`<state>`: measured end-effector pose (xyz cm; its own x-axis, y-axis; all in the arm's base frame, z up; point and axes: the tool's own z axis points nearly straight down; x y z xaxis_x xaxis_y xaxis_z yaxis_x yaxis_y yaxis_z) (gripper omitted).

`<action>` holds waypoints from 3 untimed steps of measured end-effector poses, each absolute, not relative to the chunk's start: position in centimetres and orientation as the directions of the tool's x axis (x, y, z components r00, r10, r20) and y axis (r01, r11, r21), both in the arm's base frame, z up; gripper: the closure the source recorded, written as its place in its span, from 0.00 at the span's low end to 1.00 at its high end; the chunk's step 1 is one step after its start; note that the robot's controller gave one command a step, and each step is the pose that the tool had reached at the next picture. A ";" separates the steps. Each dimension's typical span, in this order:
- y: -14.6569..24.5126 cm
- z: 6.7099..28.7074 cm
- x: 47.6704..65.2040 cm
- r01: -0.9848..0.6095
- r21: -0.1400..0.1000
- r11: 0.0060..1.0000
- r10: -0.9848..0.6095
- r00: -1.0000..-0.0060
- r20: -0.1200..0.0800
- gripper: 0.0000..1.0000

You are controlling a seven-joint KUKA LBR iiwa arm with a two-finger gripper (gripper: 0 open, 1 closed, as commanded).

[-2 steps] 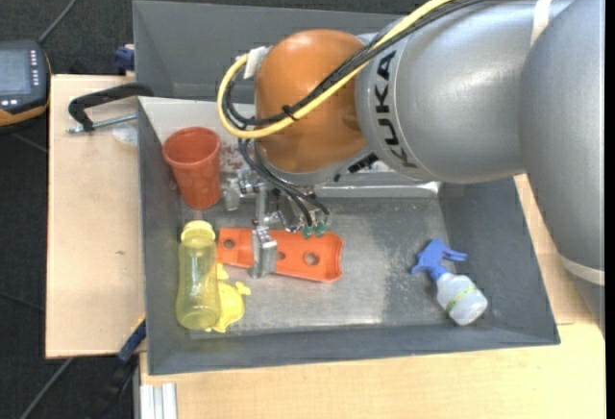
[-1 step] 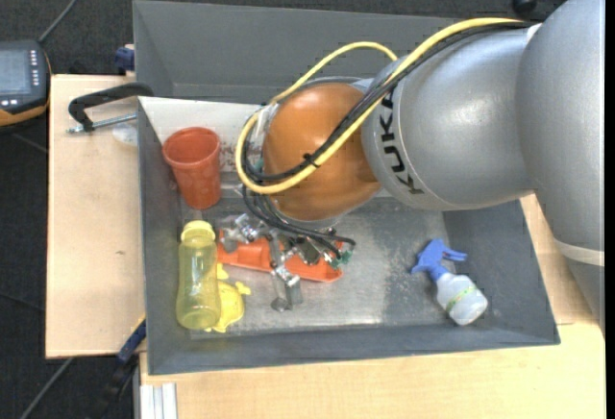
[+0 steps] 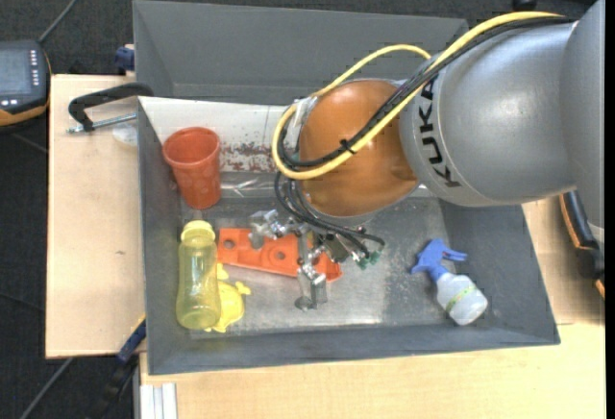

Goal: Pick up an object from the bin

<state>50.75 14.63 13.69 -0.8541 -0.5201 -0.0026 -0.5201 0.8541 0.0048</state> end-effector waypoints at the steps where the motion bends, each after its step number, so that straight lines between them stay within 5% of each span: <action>1: 13.3 13.2 51.6 -0.412 0.002 0.911 -0.412 -0.911 -0.007 0.00; 2: 13.2 10.7 52.4 -0.527 0.003 0.850 -0.527 -0.850 -0.004 0.00; 3: 12.0 7.1 53.4 -0.713 0.000 0.702 -0.712 -0.702 -0.009 1.00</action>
Offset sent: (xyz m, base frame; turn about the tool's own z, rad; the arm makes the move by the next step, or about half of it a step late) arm 0.0278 -0.0198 -0.0669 -0.3054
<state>53.43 11.99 7.12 -0.7016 -0.7125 -0.0093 -0.7125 0.7017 0.0000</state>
